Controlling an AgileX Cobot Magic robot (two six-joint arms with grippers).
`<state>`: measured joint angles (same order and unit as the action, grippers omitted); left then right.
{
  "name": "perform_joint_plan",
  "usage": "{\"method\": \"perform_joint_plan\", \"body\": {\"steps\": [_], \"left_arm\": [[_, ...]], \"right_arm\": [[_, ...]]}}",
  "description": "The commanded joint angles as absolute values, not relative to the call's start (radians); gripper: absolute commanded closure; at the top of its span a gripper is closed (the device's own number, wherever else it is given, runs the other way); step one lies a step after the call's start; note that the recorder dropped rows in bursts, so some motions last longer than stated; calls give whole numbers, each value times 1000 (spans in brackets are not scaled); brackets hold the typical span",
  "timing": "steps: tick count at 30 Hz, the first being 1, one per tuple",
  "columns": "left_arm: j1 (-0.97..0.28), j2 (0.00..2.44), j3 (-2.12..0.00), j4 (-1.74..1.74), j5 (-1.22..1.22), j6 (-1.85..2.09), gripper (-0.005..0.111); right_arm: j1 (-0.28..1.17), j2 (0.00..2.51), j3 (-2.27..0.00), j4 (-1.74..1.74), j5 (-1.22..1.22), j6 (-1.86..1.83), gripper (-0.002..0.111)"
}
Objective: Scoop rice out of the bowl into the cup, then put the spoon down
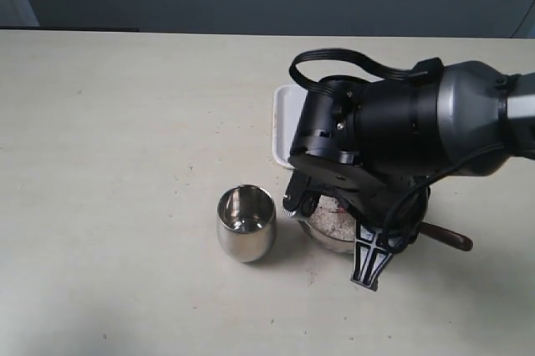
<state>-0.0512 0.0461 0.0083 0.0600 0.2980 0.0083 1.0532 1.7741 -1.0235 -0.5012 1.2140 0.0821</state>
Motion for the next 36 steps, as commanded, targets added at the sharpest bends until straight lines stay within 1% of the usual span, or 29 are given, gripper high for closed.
{"method": "perform_joint_plan", "body": {"steps": [1,6,13,18,25,31,36], "left_arm": [[-63,47,0,66,287,8,106],[-63,47,0,66,287,8,106],[-63,47,0,66,287,8,106],[-63,47,0,66,287,8,106],[-63,47,0,66,289,8,106],[-63,47,0,66,289,8,106],[-63,47,0,66,289,8,106]], "right_arm": [[1048,1745,-1024,-489,1221,87,109],[1058,1739,-1035,-483,1221,87,109],[1085,1739,-1128,-482,1221,73,109],[1108,1739,-1144,-475,1221,55,109],[1172,1791,-1170,-469,1221,55,109],[1177,1831,-1224,-477,1221,35,109],[1193,1836,-1224,-547,1221,37,109]]}}
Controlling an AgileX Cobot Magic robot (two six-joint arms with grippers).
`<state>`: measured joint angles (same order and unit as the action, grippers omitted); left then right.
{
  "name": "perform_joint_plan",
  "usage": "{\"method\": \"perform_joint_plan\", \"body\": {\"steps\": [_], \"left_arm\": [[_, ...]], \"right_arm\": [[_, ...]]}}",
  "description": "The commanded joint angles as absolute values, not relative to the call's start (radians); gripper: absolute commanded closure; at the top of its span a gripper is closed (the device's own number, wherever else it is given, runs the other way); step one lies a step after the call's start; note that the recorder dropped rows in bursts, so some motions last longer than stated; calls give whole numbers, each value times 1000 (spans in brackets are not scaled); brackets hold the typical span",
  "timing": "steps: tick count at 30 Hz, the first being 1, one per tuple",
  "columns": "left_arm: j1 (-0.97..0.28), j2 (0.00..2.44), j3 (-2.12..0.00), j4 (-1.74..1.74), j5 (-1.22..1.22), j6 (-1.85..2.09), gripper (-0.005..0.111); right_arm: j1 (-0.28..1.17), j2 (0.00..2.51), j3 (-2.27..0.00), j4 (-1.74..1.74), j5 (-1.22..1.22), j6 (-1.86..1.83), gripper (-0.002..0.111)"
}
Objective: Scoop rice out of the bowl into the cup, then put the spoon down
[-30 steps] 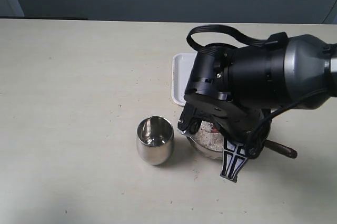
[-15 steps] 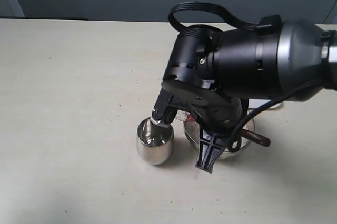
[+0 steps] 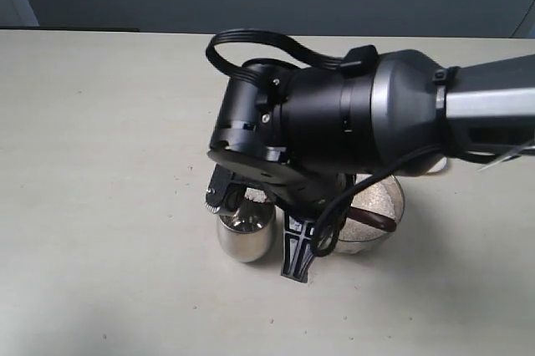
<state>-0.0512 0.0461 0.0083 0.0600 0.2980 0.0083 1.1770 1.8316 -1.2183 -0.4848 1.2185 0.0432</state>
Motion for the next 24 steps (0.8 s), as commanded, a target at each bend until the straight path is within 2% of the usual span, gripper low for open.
{"method": "perform_joint_plan", "body": {"steps": [1,24], "left_arm": [[-63,47,0,66,289,8,106],[-63,47,0,66,287,8,106]], "right_arm": [[1198,1837,-1224,-559,1221,37,109],[1251,1841,-1221,-655,1221,64,109]]}}
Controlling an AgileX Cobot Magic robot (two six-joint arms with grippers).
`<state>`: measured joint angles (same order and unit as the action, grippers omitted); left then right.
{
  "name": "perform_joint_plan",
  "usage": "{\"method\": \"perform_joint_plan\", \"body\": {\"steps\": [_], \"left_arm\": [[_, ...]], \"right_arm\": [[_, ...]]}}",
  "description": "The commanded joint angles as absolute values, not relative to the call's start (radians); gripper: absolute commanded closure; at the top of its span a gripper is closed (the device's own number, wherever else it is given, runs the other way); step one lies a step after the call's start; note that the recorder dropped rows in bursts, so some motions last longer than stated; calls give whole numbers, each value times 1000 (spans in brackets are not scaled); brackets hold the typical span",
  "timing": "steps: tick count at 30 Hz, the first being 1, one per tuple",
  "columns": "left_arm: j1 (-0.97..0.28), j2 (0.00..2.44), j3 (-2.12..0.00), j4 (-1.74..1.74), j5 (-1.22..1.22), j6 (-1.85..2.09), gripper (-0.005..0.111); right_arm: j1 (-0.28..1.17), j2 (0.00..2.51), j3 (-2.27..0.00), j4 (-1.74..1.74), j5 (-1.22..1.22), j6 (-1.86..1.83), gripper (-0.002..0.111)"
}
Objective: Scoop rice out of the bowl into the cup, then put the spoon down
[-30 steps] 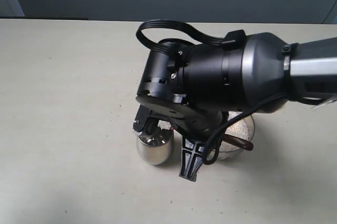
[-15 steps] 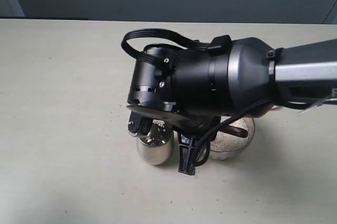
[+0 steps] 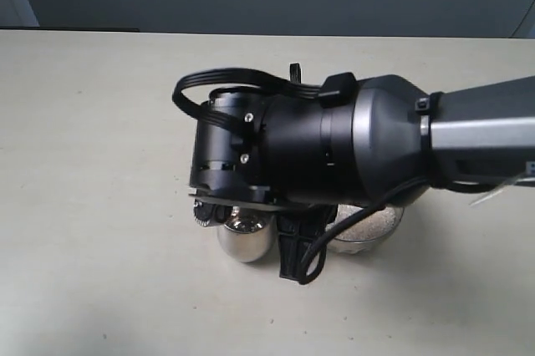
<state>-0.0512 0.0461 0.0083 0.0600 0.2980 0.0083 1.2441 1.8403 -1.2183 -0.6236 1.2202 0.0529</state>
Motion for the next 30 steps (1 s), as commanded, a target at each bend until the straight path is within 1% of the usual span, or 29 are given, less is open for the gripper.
{"method": "perform_joint_plan", "body": {"steps": [1,12,30], "left_arm": [[-63,47,0,66,287,8,106],[-63,47,0,66,287,8,106],[-63,47,0,66,287,8,106]], "right_arm": [[1257,1841,-1221,-664,1221,64,109],[1297,1841,-1153,-718,1221,95,109],[1338,1842,-1151,-829,1221,140,109]]}}
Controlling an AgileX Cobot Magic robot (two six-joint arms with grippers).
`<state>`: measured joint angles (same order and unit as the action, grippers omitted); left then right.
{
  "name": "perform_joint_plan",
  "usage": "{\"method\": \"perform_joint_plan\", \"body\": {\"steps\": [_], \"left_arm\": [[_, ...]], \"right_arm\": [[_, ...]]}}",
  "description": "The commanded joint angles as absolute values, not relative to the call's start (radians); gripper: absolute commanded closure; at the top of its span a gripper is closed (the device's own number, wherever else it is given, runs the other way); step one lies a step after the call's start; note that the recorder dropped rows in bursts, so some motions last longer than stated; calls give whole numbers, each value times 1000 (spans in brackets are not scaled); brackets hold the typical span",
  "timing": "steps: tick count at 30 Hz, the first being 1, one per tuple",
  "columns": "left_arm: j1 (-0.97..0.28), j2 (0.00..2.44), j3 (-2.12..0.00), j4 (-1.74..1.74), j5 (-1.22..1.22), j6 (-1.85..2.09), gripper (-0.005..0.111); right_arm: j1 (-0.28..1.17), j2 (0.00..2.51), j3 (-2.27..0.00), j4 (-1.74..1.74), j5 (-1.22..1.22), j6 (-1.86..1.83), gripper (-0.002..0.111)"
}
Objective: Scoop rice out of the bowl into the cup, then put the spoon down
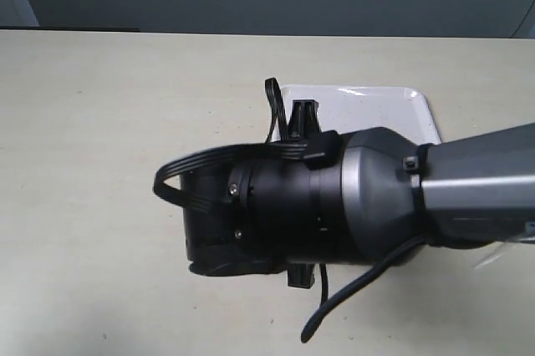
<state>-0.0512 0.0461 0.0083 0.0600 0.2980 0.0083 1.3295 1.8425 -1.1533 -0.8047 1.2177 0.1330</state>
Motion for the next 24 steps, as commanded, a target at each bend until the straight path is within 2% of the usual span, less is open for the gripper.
{"method": "perform_joint_plan", "body": {"steps": [1,24], "left_arm": [[-63,47,0,66,287,8,106],[-63,47,0,66,287,8,106]], "right_arm": [[1338,1842,-1151,-829,1221,140,109],[1357,1842,-1099,-899,1221,202,109]]}}
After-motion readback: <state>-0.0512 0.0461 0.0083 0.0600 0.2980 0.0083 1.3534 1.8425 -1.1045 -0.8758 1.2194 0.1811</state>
